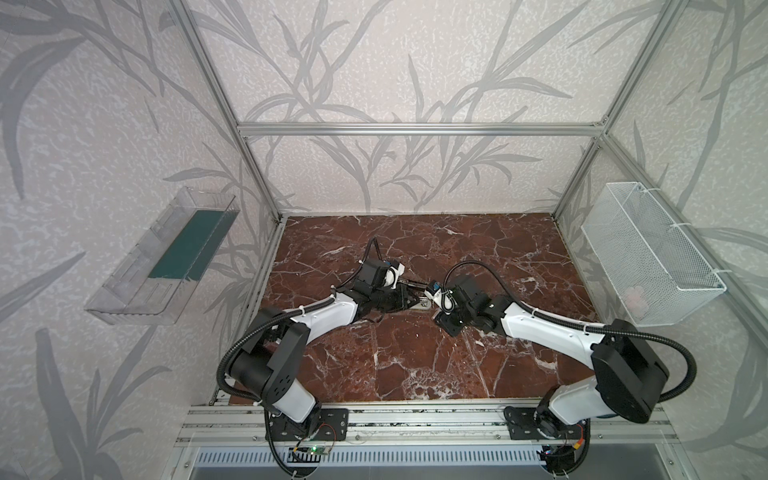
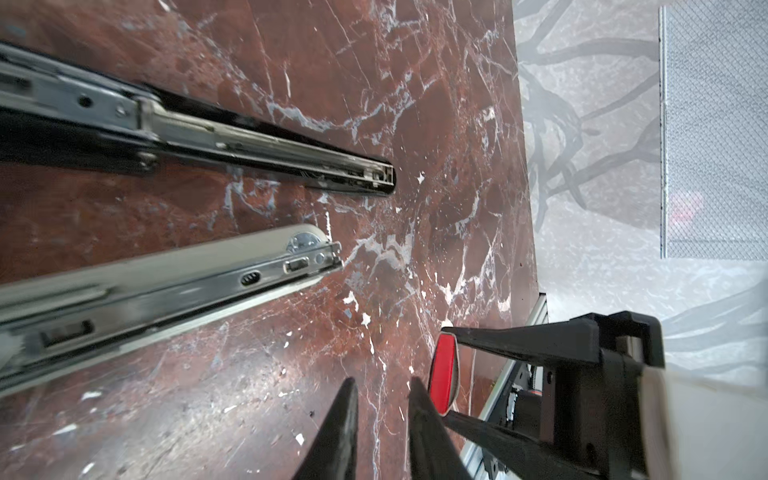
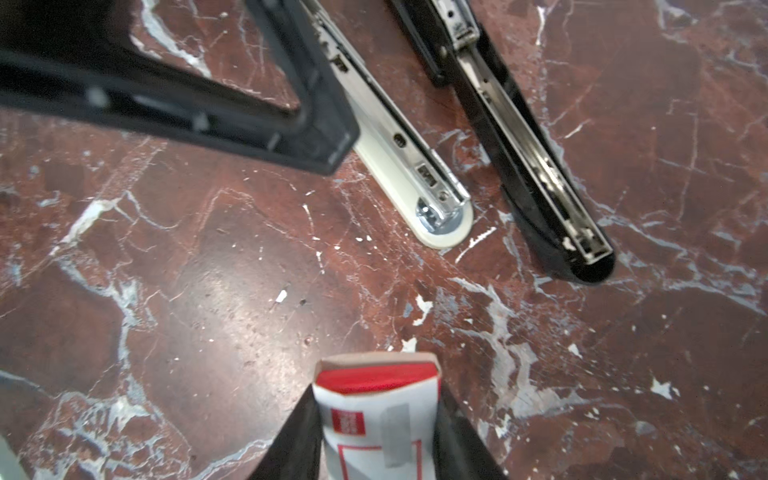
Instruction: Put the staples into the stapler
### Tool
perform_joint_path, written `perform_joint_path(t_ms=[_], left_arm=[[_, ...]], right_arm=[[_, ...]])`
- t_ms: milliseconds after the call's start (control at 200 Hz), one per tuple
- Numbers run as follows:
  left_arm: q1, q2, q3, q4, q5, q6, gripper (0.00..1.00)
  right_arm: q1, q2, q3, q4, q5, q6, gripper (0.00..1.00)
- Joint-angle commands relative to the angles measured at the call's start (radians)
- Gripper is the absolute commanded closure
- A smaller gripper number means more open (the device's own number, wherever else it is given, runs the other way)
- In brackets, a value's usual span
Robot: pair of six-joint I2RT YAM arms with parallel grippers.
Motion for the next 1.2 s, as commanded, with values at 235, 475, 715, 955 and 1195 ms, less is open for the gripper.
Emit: perform_joint_path(t_ms=[235, 475, 715, 955, 1195], left_arm=[[0.006, -0.02, -0.061, 0.108, 0.236, -0.065, 0.76], [0.009, 0.0, -0.079, 0.152, 0.333, -0.093, 0.77], [0.011, -0.026, -0.088, 0.086, 0.346, -0.055, 0.81], [0.02, -0.036, -0.106, 0.036, 0.333, -0.029, 0.77], [0.02, -0.018, -0.11, 0.096, 0.353, -0.065, 0.75]], right_arm=[[0.05, -0.065, 0.0, 0.025, -0.069, -0.054, 0.59], [0.077, -0.085, -0.024, 0.053, -0.051, -0.068, 0.59], [0.092, -0.101, -0.044, 0.08, -0.029, -0.077, 0.6], [0.091, -0.112, -0.051, 0.092, -0.023, -0.076, 0.6], [0.096, -0.11, -0.052, 0.096, -0.021, -0.076, 0.6]])
